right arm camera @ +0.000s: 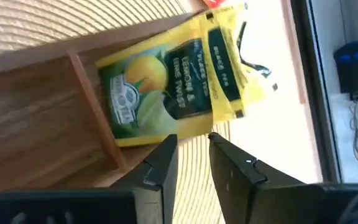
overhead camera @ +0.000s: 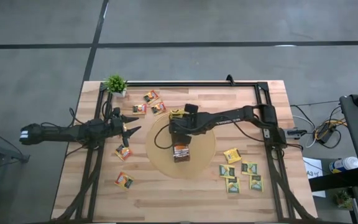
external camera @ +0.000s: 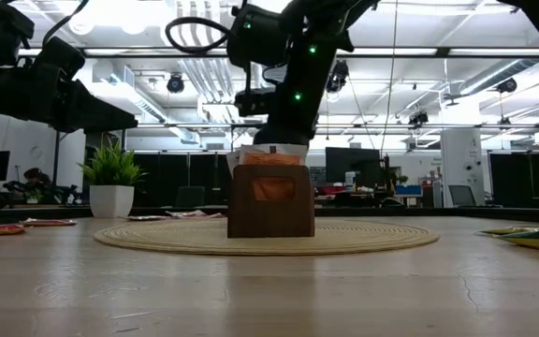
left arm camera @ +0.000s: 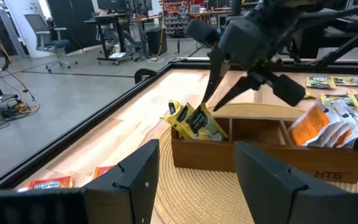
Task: Pick & Place Tea
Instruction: Put the yellow tea bag into the top section of the wooden organizer
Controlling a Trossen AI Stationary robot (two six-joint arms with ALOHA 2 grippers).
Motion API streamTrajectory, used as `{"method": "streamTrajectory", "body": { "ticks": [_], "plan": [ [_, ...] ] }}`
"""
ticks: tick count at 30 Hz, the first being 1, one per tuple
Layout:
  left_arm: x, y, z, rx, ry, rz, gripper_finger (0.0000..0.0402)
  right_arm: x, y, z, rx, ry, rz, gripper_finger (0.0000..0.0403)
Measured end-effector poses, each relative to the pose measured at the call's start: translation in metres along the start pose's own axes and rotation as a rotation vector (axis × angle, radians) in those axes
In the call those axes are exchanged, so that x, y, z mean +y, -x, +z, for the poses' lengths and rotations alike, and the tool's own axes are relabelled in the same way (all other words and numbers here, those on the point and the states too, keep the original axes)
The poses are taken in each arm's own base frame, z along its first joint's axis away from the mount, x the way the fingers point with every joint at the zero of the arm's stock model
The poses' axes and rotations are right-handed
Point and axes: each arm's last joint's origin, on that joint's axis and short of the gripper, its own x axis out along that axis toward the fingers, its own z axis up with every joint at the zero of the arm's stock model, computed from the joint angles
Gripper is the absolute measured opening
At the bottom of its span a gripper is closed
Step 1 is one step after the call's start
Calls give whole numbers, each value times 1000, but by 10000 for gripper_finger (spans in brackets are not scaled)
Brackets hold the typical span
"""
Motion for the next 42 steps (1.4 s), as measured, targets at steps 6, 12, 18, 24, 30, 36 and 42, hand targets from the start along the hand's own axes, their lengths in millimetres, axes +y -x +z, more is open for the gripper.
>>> {"method": "streamTrajectory", "body": {
  "ticks": [6,12,18,24,30,36,42],
  "plan": [
    [0,0,0,0,0,0,202,3,9,-4,24,30,4,77],
    [0,0,0,-1,0,-1,202,3,30,-18,125,-7,-6,70],
    [0,0,0,0,0,0,202,7,63,-29,141,-66,-7,69],
    [0,0,0,0,0,0,202,17,88,-43,92,-52,11,76],
    [0,0,0,0,0,0,202,20,102,-65,88,-110,16,73],
    [0,0,0,0,0,0,202,24,111,-87,90,-198,23,66],
    [0,0,0,0,0,0,202,30,121,-107,92,-286,38,68]
  ]
}}
